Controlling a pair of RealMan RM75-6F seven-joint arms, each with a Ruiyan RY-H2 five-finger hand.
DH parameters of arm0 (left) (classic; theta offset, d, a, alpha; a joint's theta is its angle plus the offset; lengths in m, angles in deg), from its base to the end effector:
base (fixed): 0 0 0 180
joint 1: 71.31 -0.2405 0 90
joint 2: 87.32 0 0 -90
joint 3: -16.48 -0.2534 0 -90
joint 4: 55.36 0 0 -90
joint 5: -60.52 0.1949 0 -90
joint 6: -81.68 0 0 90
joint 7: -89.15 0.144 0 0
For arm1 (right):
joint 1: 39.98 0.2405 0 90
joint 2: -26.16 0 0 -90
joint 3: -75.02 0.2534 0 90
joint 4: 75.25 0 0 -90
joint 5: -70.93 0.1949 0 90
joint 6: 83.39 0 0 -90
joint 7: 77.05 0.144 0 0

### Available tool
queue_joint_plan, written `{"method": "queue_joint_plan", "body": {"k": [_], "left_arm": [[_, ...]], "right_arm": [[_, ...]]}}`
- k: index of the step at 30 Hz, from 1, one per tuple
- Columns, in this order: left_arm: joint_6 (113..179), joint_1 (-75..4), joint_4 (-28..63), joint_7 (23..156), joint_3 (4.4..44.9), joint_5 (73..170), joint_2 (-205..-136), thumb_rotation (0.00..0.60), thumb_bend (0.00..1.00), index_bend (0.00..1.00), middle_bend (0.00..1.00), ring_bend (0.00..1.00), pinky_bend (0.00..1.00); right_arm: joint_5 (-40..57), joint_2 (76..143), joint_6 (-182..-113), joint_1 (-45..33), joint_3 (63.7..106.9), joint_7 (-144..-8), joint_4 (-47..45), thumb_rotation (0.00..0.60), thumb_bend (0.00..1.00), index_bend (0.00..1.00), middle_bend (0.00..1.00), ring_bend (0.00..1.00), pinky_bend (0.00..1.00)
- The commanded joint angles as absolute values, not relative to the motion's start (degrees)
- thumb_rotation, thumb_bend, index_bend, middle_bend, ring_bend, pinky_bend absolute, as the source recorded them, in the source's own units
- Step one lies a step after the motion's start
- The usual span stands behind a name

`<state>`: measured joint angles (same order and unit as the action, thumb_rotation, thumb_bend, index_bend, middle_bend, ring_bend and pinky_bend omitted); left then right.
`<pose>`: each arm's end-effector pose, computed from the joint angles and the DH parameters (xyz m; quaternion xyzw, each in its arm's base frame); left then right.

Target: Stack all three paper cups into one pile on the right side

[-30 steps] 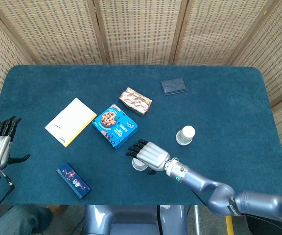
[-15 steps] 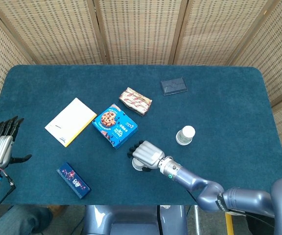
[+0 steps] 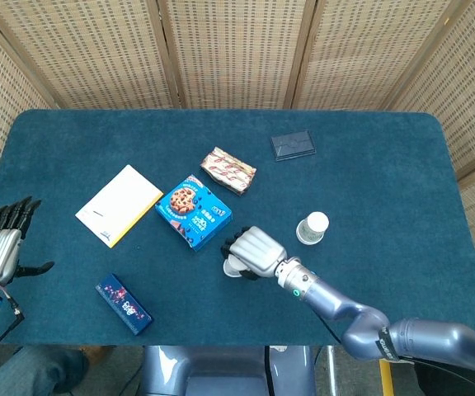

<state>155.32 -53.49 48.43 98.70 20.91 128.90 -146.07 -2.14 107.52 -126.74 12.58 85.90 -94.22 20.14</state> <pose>-0.2696 0.2407 0.1717 -0.6062 -0.4289 -0.3380 0.5783 -0.0591 -0.3234 0.0041 0.8454 -0.2733 0.3750 0.2644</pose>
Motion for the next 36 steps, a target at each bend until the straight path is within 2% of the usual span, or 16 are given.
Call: {"method": "queue_joint_plan", "body": {"k": [1, 6, 12, 20, 36], "left_arm": [[155.29, -53.62, 48.5, 98.53, 20.99, 129.05, -145.94, 0.6, 0.0, 0.0, 0.0, 0.0, 0.0], [155.3, -53.84, 48.92, 98.48, 20.96, 130.08, -145.8, 0.6, 0.0, 0.0, 0.0, 0.0, 0.0], [155.12, -53.88, 49.04, 99.5, 21.05, 130.18, -146.18, 0.6, 0.0, 0.0, 0.0, 0.0, 0.0], [154.78, -53.82, 48.93, 100.79, 21.48, 129.27, -146.81, 0.6, 0.0, 0.0, 0.0, 0.0, 0.0], [154.23, -53.77, 48.87, 101.97, 21.84, 128.86, -147.31, 0.6, 0.0, 0.0, 0.0, 0.0, 0.0]], "right_arm": [[-1.14, 102.8, -129.91, 10.96, 87.64, -94.61, 23.21, 0.6, 0.54, 0.47, 0.48, 0.45, 0.42], [6.63, 92.71, -133.47, 7.24, 89.52, -95.55, 26.08, 0.6, 0.56, 0.46, 0.48, 0.45, 0.42], [14.15, 86.48, -130.85, 6.37, 89.01, -94.48, 28.7, 0.6, 0.58, 0.46, 0.48, 0.45, 0.42], [19.27, 85.92, -127.14, 7.74, 87.86, -92.86, 26.68, 0.6, 0.59, 0.46, 0.48, 0.45, 0.42], [22.31, 88.17, -125.66, 9.88, 86.3, -91.69, 22.42, 0.6, 0.59, 0.46, 0.48, 0.45, 0.42]]}}
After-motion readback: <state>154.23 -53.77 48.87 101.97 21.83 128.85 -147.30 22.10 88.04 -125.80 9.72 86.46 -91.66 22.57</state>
